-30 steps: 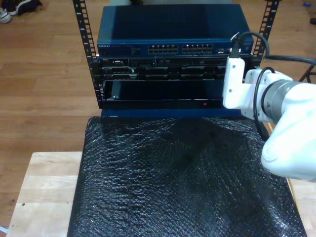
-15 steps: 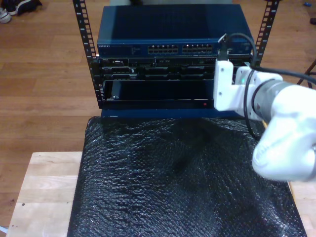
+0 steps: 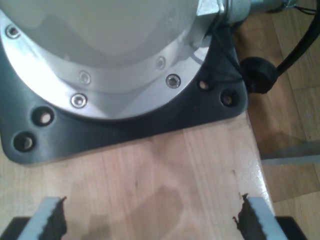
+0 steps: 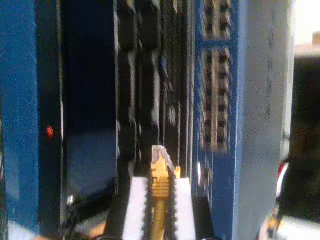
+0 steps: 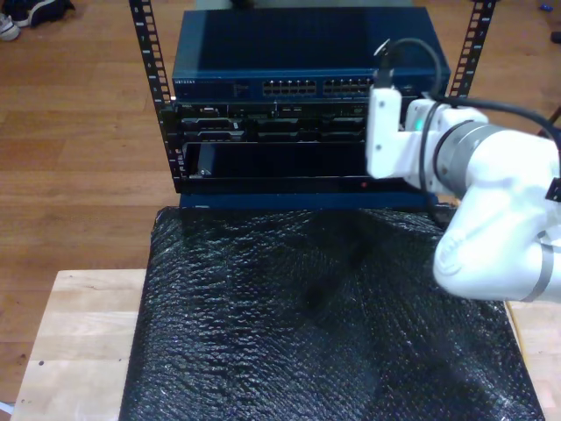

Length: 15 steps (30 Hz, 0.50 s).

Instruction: Grab the cable and plug it in

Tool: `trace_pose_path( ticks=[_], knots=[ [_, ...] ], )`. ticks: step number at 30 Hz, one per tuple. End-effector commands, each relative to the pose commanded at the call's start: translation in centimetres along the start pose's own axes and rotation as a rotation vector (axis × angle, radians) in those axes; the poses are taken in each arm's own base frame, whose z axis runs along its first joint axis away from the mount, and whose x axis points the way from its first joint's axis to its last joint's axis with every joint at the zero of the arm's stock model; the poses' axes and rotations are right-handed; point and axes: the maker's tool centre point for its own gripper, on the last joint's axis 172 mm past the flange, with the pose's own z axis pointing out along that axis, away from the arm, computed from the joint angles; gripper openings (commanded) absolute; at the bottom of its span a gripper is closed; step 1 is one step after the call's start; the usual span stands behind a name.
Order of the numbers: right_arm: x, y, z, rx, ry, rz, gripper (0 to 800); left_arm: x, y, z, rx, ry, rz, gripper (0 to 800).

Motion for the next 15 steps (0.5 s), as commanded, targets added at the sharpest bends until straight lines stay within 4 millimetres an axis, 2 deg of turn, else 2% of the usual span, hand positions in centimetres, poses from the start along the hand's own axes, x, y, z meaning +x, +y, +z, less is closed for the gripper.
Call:
trace_pose_path(
  ticks=[4,8,12,15],
  knots=[
    [0.5,0.3,-0.1,-0.005,0.008,-0.015,0,0.1,0.0,0.1,0.0,0.002,0.0,800],
    [2.2,0.5,-0.2,-0.023,0.032,-0.034,0,0.1,0.0,0.1,0.0,0.002,0.0,800],
    [2.3,1.3,-0.4,-0.088,0.021,-0.034,1,0.0,0.0,0.0,0.0,0.0,0.0,800],
    [2.4,0.9,0.1,-0.098,0.017,-0.038,2,0.1,0.0,0.1,0.0,0.002,0.0,800]
  ],
)
